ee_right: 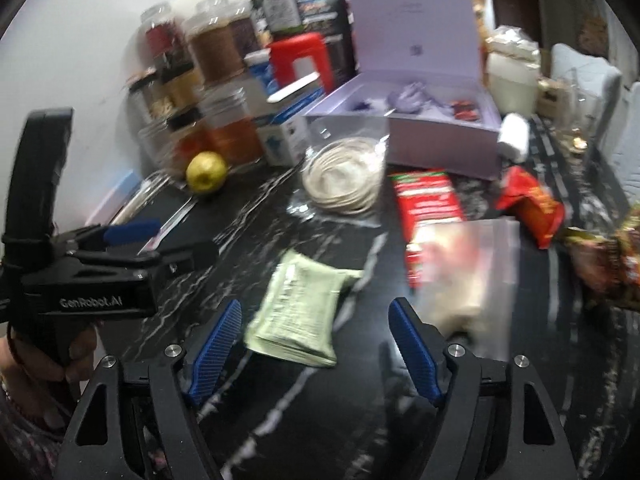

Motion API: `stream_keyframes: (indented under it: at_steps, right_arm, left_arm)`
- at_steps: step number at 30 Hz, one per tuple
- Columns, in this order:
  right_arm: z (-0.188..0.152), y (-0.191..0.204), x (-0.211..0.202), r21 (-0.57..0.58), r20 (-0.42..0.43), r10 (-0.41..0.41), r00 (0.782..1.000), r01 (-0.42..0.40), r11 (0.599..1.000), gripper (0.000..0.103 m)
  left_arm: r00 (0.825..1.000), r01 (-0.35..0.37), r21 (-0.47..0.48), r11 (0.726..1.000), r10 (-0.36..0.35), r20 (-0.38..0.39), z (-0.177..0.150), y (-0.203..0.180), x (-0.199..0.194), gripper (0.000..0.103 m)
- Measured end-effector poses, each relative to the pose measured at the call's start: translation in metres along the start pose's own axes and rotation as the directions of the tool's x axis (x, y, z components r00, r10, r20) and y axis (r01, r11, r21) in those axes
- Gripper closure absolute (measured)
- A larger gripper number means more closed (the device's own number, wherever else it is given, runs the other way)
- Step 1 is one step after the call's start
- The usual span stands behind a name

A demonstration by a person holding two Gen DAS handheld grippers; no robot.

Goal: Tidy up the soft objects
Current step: 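Grasp the green paper sachet on the table with the right tool, then lift the green sachet with the right tool while the left tool approaches the clear zip bag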

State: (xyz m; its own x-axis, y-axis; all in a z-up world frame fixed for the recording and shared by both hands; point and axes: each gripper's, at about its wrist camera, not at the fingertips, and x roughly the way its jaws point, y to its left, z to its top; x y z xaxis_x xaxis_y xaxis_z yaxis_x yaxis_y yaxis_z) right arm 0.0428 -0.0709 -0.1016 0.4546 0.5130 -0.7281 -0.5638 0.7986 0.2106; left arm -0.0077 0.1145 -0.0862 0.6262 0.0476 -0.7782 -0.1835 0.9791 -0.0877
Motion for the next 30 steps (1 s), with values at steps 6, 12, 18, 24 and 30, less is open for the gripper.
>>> stream_keyframes:
  at_steps: [6,12,18,24,30]
  right_arm:
    - [0.004,0.014,0.027,-0.001,-0.079,-0.04,0.996,0.04,0.999,0.026]
    - [0.001,0.024,0.037,-0.093,-0.085,-0.141,0.986,0.133,0.987,0.059]
    - [-0.001,0.015,0.021,-0.054,-0.043,-0.053,0.998,0.051,0.997,0.069]
    - [0.003,-0.001,-0.03,-0.035,0.071,-0.083,0.994,0.085,0.996,0.069]
    - [-0.009,-0.033,-0.057,0.043,0.091,-0.154,0.984,0.151,0.988,0.069]
  left_arm:
    - [1.0,-0.003,-0.016,1.0,0.003,0.006,0.001,0.009,0.0,0.002]
    - [1.0,-0.011,-0.007,1.0,0.011,0.002,0.001,0.006,0.002,0.002]
    - [1.0,-0.008,0.007,1.0,0.008,0.005,0.004,-0.006,0.0,0.002]
    - [1.0,0.028,0.054,0.998,-0.027,-0.015,0.008,-0.037,0.008,0.002]
    - [0.995,0.094,0.079,0.992,-0.091,-0.043,0.008,-0.078,0.014,0.002]
